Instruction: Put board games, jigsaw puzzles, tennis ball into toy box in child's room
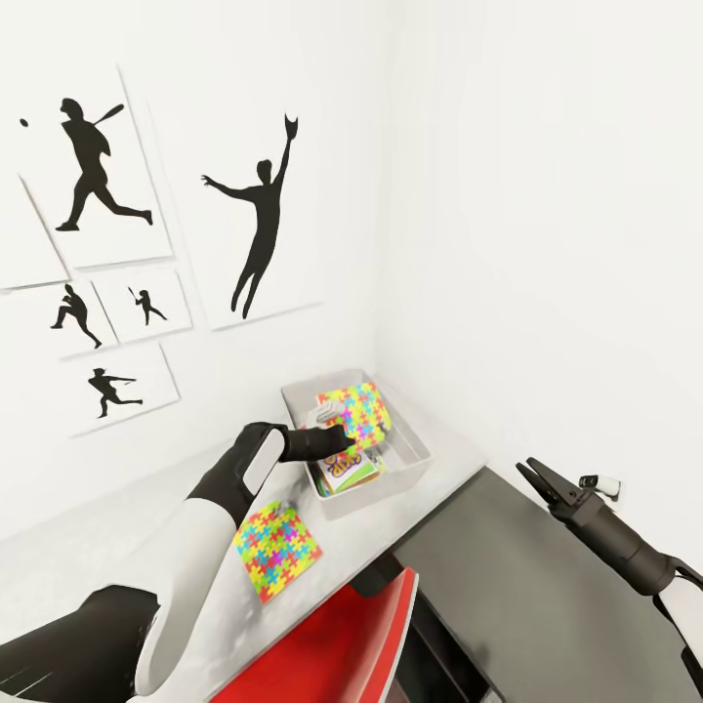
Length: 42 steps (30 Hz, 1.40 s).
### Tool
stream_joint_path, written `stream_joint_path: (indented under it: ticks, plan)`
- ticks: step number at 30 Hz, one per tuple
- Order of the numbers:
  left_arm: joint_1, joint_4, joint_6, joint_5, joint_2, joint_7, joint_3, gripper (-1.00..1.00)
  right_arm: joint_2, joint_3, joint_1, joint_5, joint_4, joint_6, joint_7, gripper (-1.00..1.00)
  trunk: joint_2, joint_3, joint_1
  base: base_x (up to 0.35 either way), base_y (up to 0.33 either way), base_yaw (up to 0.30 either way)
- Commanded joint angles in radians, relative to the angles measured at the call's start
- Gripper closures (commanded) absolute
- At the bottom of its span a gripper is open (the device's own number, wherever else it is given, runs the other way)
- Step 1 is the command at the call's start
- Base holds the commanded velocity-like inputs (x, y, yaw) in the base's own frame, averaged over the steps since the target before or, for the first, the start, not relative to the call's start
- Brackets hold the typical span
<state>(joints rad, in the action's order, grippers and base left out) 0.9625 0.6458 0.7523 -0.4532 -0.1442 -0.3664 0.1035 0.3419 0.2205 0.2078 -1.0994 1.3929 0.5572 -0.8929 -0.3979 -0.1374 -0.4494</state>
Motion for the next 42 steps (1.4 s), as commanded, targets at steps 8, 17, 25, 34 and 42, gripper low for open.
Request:
stream_joint_path:
  ticks: [8, 17, 25, 34, 42]
  plan:
    - [0.001, 0.004, 0.004, 0.001, 0.000, 0.000, 0.014, 1.00, 0.000, 0.002, 0.001, -0.007, -0.001, 0.007, 0.000, -1.00, -0.002, -0.002, -0.001, 0.000, 0.000, 0.000]
    - [0.001, 0.005, -0.031, 0.007, 0.000, -0.002, 0.025, 1.00, 0.000, 0.002, 0.001, -0.007, -0.001, 0.006, 0.000, -1.00, -0.002, -0.002, -0.001, 0.000, 0.000, 0.000]
    - [0.001, 0.005, -0.037, 0.020, 0.000, -0.002, 0.025, 1.00, 0.000, 0.002, 0.001, -0.007, -0.001, 0.006, 0.000, -1.00, -0.002, -0.002, -0.001, 0.000, 0.000, 0.000]
    - [0.001, 0.005, -0.037, 0.022, 0.000, -0.001, 0.025, -1.00, 0.000, 0.002, 0.001, -0.007, 0.000, 0.004, 0.000, -1.00, -0.002, -0.002, -0.001, 0.000, 0.000, 0.000]
    - [0.001, 0.005, -0.037, 0.022, 0.005, -0.002, 0.025, -1.00, 0.000, 0.002, 0.001, -0.007, -0.001, 0.004, -0.001, -1.00, -0.002, -0.002, -0.001, 0.000, 0.000, 0.000]
